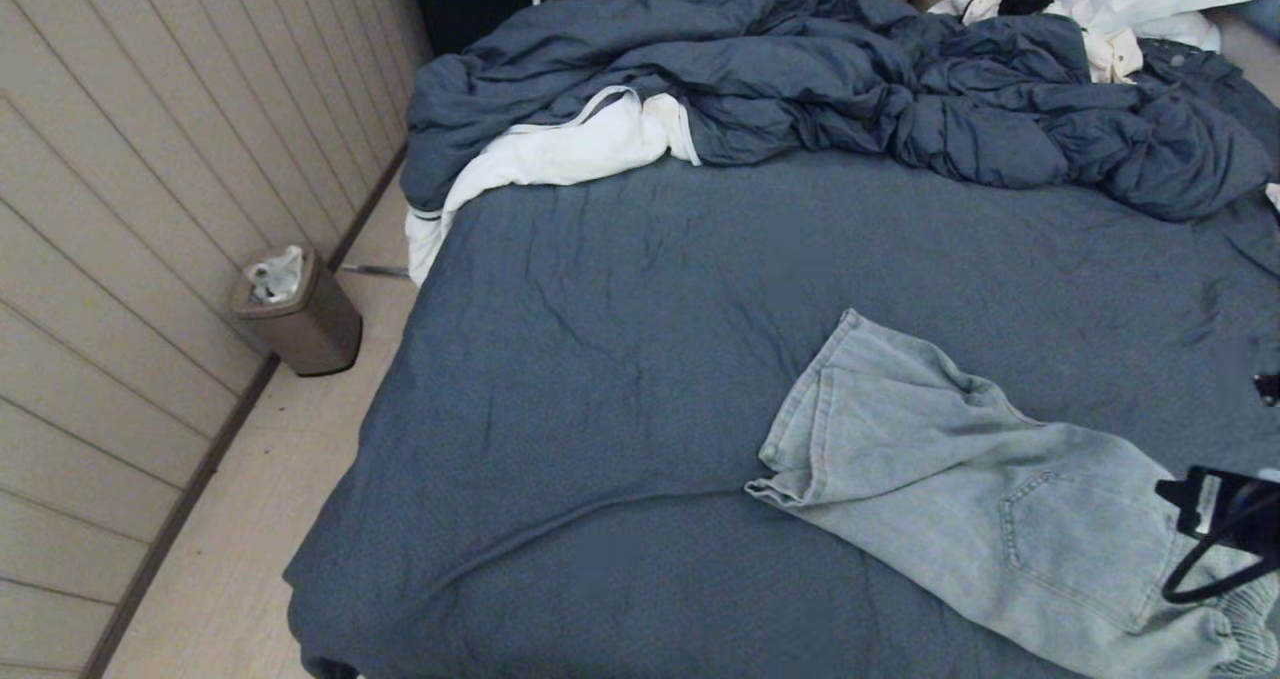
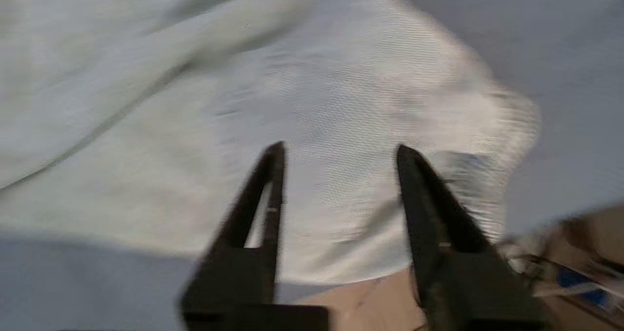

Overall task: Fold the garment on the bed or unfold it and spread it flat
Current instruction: Unford the blue shorts

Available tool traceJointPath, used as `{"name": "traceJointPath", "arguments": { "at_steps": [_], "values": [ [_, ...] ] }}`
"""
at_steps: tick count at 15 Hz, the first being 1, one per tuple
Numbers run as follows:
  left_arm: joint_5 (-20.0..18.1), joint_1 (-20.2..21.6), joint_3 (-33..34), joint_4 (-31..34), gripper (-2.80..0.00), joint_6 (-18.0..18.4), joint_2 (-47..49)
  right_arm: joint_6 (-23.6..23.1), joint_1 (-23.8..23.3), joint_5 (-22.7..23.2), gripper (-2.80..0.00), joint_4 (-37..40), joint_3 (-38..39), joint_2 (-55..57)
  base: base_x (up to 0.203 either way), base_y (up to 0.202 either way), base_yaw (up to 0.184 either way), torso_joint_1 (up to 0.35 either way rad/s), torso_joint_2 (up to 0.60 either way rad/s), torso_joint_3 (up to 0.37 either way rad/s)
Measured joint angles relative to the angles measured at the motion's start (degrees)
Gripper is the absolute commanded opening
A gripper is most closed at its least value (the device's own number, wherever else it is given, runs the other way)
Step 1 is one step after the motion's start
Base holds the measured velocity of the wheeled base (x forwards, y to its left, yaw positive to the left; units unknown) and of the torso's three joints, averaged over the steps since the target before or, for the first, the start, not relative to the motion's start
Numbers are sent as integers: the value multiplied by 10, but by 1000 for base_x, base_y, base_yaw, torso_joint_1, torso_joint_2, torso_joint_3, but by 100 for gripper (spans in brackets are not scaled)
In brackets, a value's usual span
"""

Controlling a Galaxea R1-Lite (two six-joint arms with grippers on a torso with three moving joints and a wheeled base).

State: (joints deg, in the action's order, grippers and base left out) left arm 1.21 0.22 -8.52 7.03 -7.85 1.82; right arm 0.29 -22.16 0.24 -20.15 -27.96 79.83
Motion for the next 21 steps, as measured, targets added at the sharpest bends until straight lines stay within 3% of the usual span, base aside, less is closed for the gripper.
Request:
{"name": "traceJointPath", "arguments": {
  "at_steps": [3, 6, 8, 11, 12, 17, 21],
  "values": [
    [1, 0, -15, 17, -280, 20, 7, 54, 97, 4, -280, 117, -92, 0, 0, 0, 0, 0, 0, 0],
    [17, 0, 19, 20, -280, 34, -11, 96, 190, 0, -280, 243, -197, 46, 0, 0, 0, 0, 0, 0],
    [35, 0, 29, 19, -280, 36, -16, 104, 235, -11, -280, 267, -253, 98, 0, 0, 0, 0, 0, 0],
    [24, 0, 34, 21, -280, 60, -18, 105, 278, -51, -280, 270, -326, 183, 0, 0, 0, 0, 0, 0],
    [15, 0, 35, 22, -280, 68, -18, 105, 287, -61, 0, 270, -358, 210, 0, 0, 0, 0, 0, 0],
    [-15, 0, 45, 22, -280, 94, -18, 76, 326, -91, 0, 272, -500, 323, 0, 0, 0, 0, 0, 0],
    [-14, 0, 47, 24, -280, 93, -18, 57, 342, -158, 0, 270, -597, 429, 0, 0, 0, 0, 0, 0]
  ]
}}
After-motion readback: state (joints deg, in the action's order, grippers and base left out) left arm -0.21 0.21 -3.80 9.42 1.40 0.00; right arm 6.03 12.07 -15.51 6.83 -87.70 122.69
